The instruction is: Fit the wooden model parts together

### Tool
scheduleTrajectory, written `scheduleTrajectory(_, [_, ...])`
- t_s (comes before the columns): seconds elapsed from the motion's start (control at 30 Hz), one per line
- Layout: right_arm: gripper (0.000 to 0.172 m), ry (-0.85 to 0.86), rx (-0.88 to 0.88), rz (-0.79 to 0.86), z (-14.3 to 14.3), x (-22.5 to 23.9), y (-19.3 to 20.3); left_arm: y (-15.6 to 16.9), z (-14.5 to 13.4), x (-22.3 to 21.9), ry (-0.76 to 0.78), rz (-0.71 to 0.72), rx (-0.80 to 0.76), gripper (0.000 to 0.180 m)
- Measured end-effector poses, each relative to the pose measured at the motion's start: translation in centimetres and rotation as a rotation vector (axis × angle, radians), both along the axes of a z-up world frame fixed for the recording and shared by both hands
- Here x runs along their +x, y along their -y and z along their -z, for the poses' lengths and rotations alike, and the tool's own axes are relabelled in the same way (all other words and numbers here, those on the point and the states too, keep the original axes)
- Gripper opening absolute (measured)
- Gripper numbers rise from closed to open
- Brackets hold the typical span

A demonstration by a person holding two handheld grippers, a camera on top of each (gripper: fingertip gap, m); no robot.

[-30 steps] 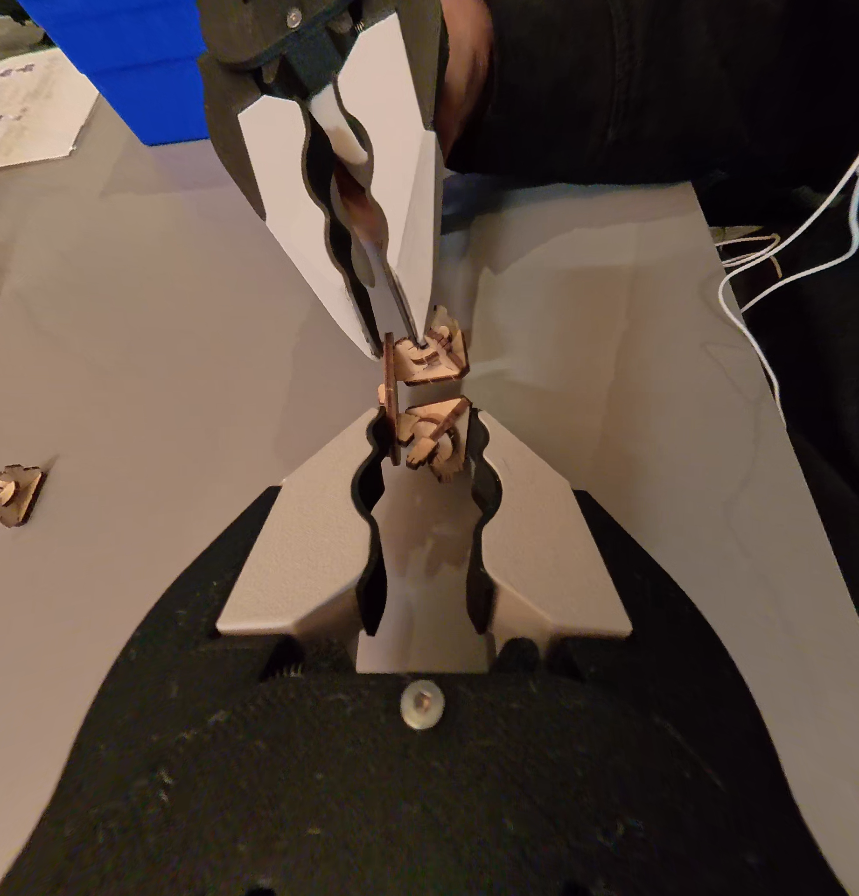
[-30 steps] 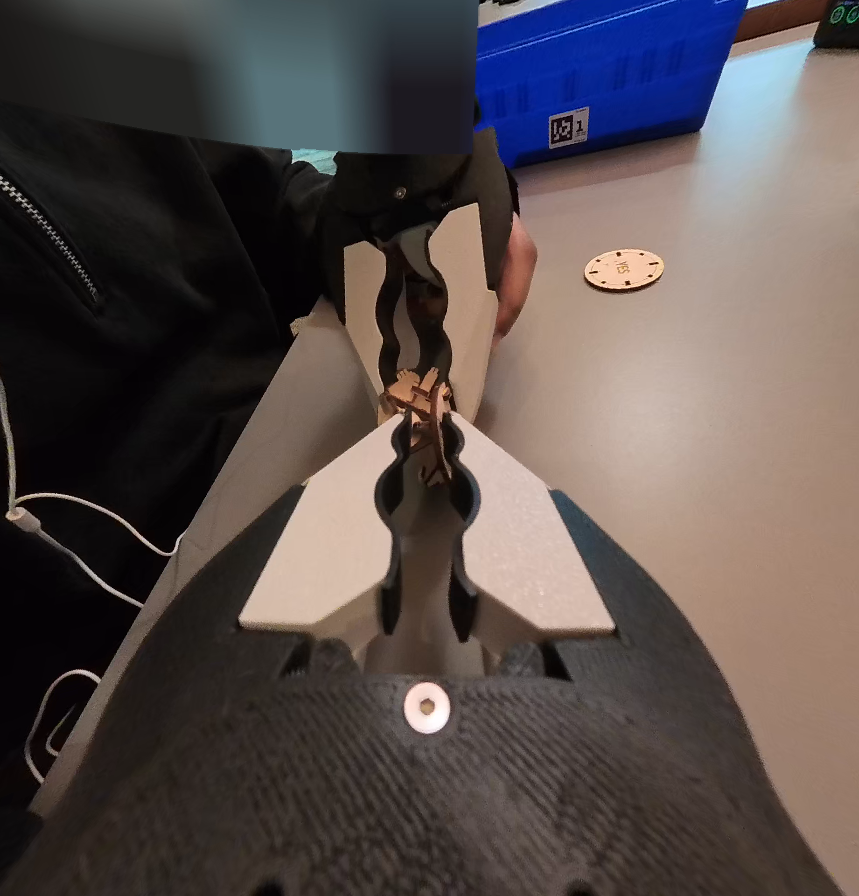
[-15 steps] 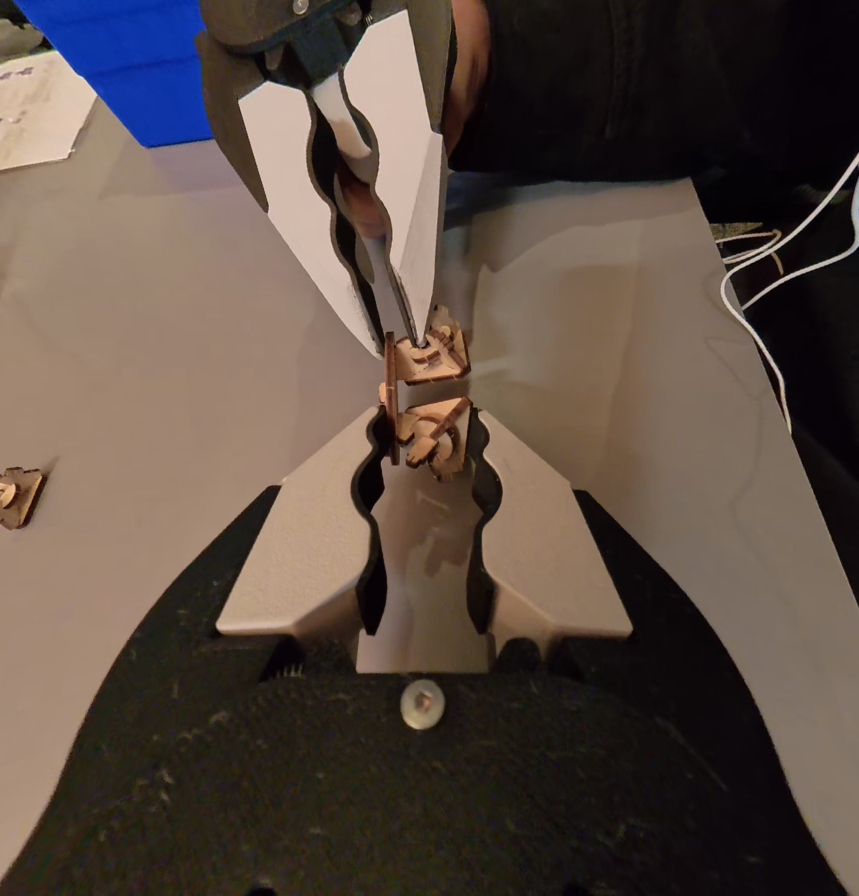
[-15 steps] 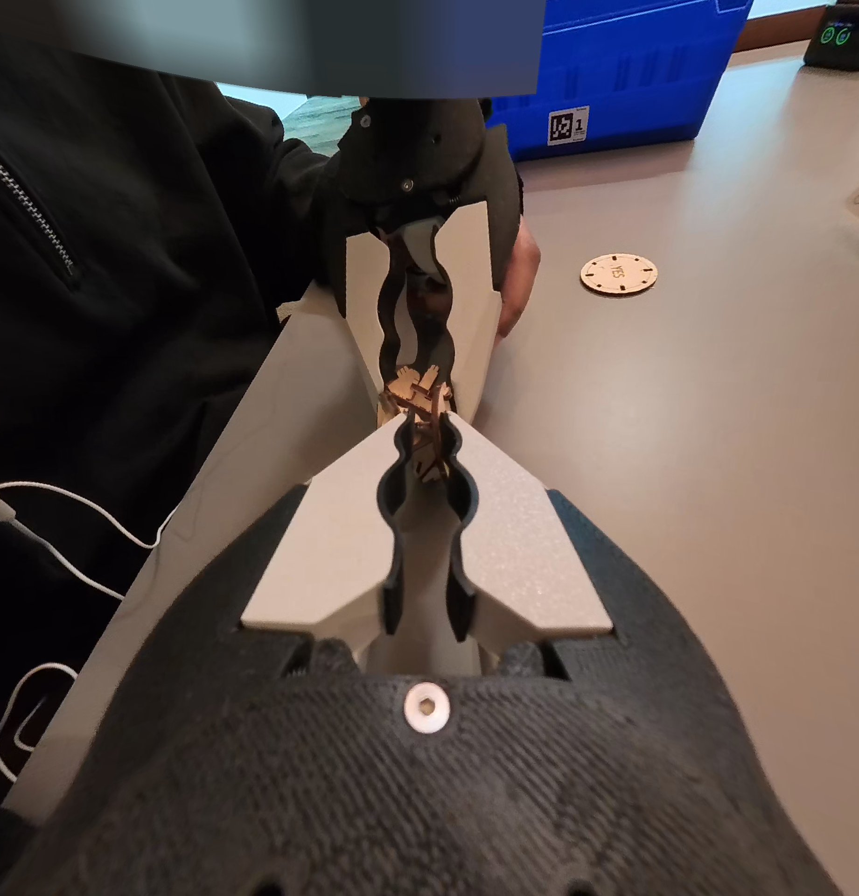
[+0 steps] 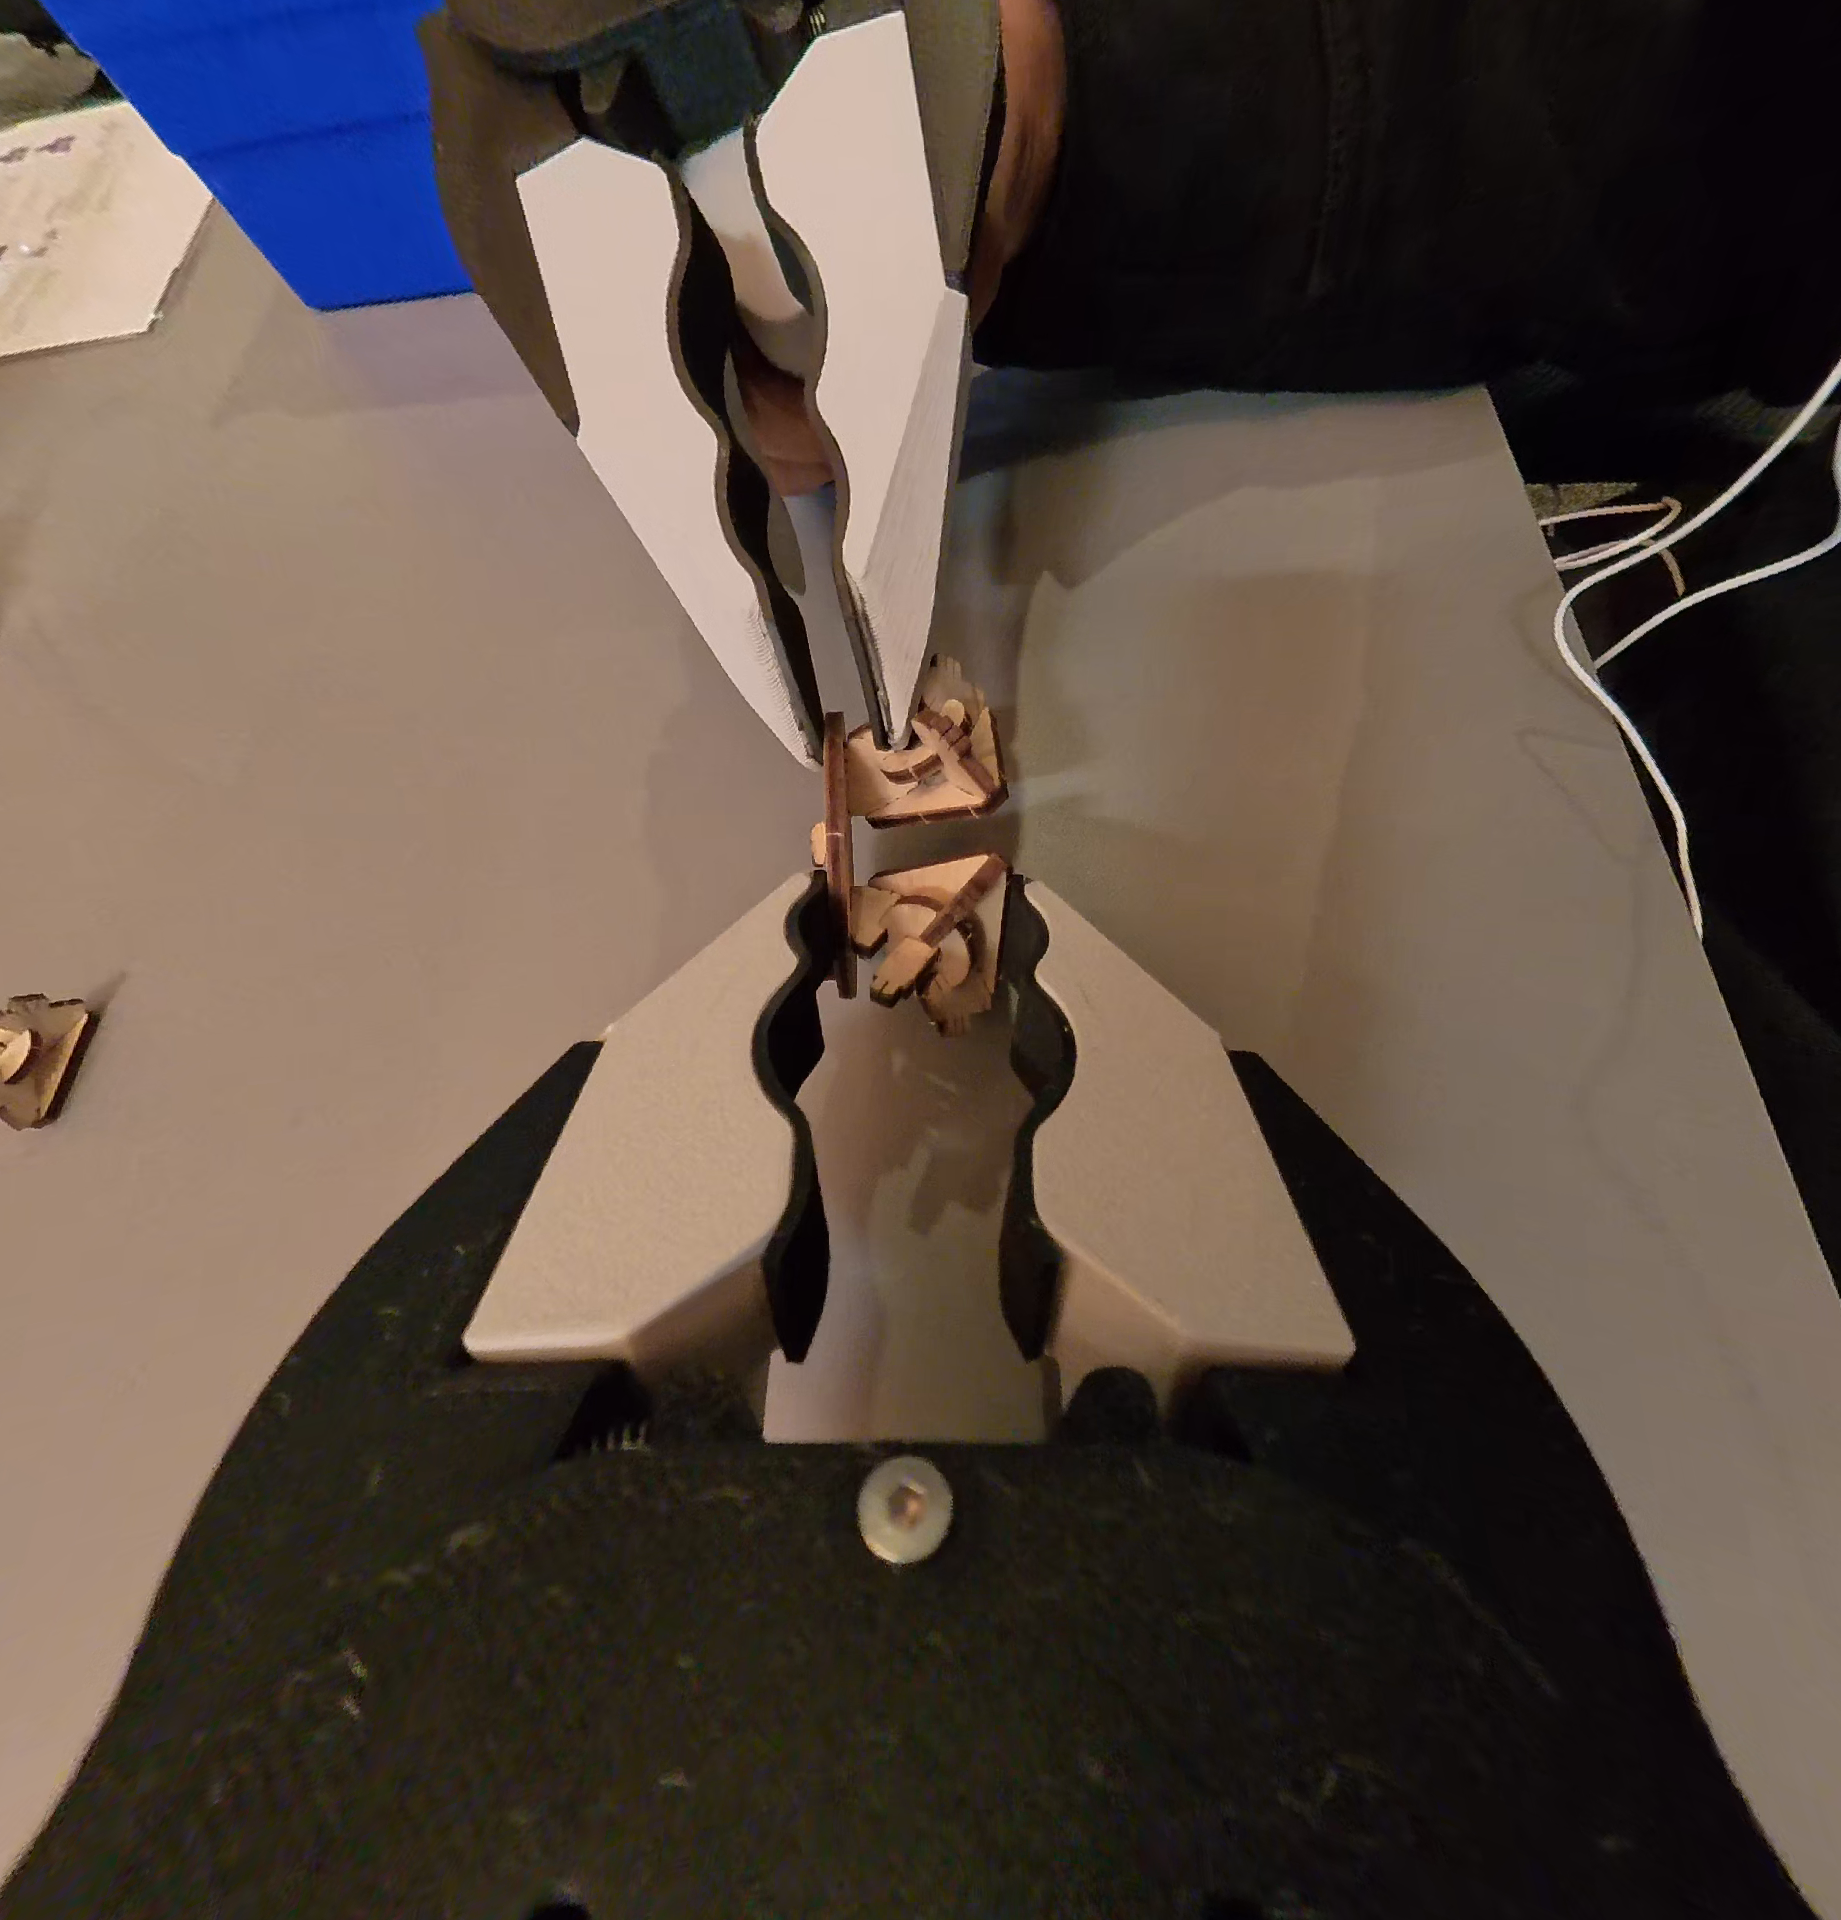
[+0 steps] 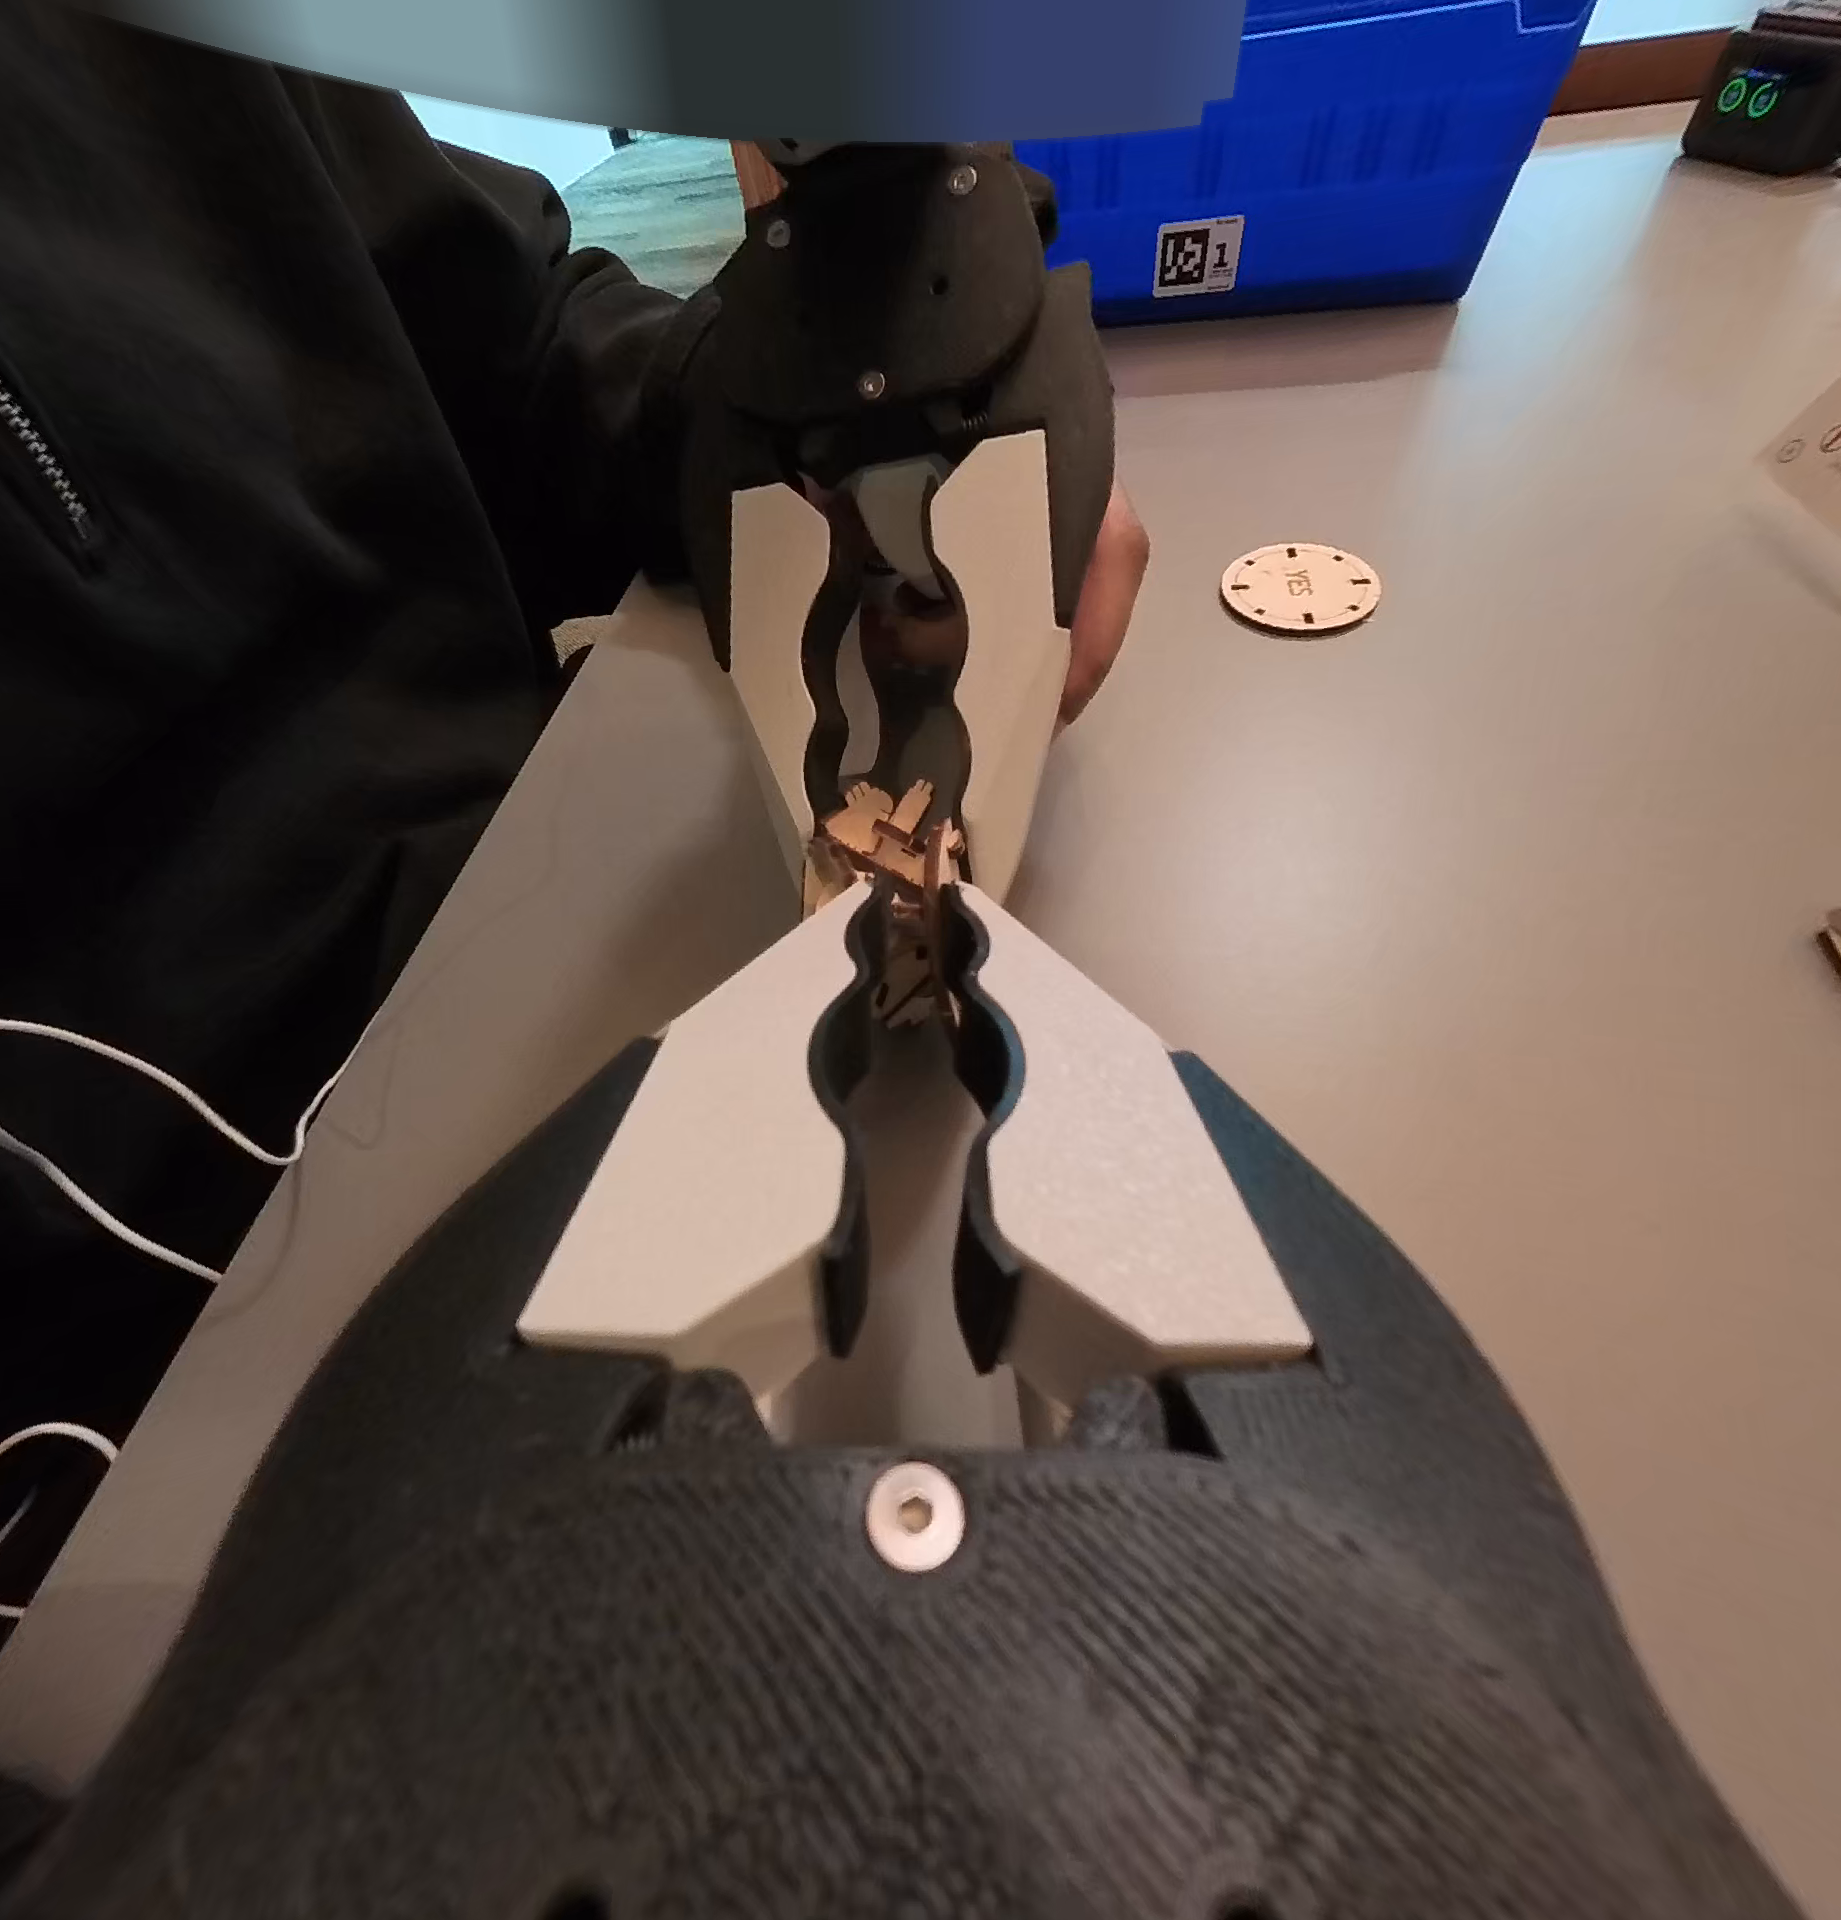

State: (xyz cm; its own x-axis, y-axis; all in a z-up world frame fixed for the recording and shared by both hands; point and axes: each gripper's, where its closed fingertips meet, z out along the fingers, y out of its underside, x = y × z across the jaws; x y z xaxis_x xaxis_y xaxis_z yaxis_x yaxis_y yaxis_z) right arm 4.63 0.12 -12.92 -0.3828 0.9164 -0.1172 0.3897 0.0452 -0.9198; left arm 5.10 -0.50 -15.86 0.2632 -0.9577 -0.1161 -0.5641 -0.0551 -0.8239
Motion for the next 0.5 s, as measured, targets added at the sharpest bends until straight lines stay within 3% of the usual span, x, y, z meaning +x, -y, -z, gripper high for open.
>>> scheduleTrajectory(0.5, [0.0, -0.004, 0.021, 0.019, -0.08, -0.06, -0.3, 0.14, 0.02, 0.18, 0.019, 0.003, -0.027, 0.029])
